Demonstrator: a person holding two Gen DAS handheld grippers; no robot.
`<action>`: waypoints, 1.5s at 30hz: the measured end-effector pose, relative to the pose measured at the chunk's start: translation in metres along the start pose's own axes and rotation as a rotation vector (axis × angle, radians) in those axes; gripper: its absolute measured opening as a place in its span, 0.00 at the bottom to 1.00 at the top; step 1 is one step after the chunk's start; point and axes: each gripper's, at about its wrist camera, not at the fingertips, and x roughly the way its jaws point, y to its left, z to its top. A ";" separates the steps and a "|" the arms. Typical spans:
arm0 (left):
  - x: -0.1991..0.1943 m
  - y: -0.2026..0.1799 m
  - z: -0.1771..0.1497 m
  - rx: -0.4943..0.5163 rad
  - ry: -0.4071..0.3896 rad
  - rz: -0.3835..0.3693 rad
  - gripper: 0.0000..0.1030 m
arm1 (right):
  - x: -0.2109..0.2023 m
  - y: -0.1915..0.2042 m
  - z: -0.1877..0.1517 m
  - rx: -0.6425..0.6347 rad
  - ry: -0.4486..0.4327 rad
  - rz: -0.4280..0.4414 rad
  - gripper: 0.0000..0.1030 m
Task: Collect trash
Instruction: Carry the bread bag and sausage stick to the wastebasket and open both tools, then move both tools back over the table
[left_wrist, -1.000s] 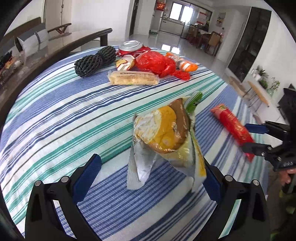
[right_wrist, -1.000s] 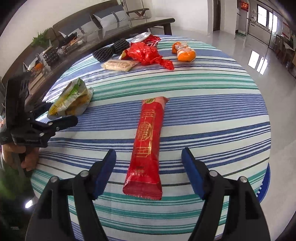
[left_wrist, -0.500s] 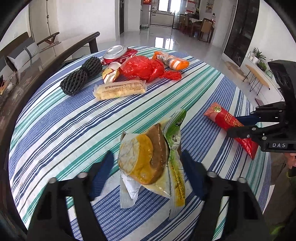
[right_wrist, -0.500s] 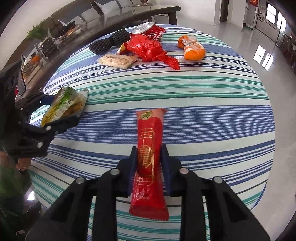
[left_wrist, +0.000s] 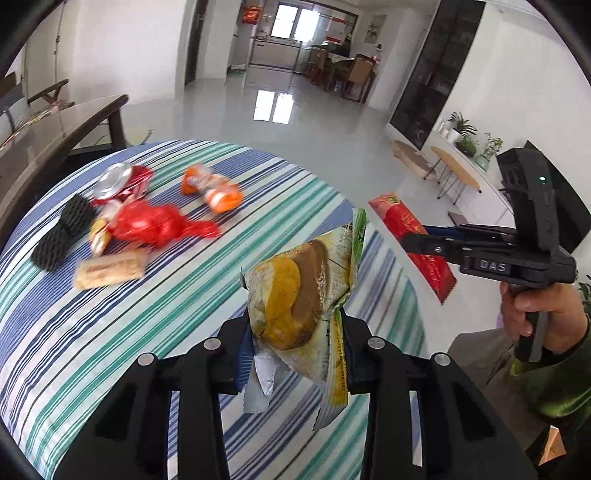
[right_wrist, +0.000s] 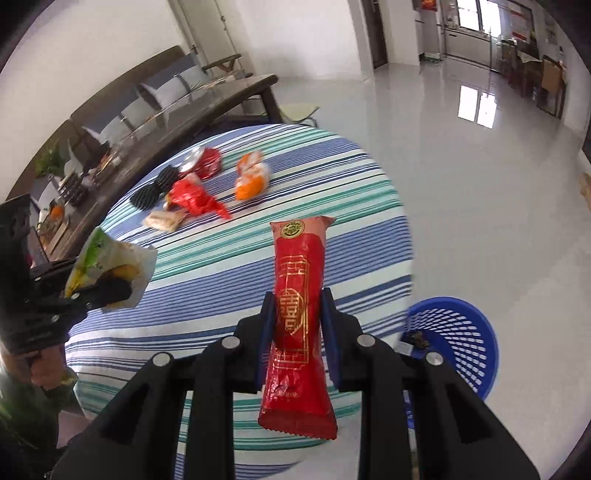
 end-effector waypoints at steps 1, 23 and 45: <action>0.007 -0.015 0.009 0.018 0.003 -0.023 0.35 | -0.003 -0.014 0.000 0.017 -0.006 -0.020 0.23; 0.217 -0.179 0.070 0.080 0.212 -0.170 0.39 | 0.022 -0.202 -0.044 0.329 0.027 -0.120 0.25; 0.088 -0.093 -0.003 0.134 0.037 0.108 0.92 | -0.004 -0.105 -0.044 0.089 -0.185 -0.289 0.94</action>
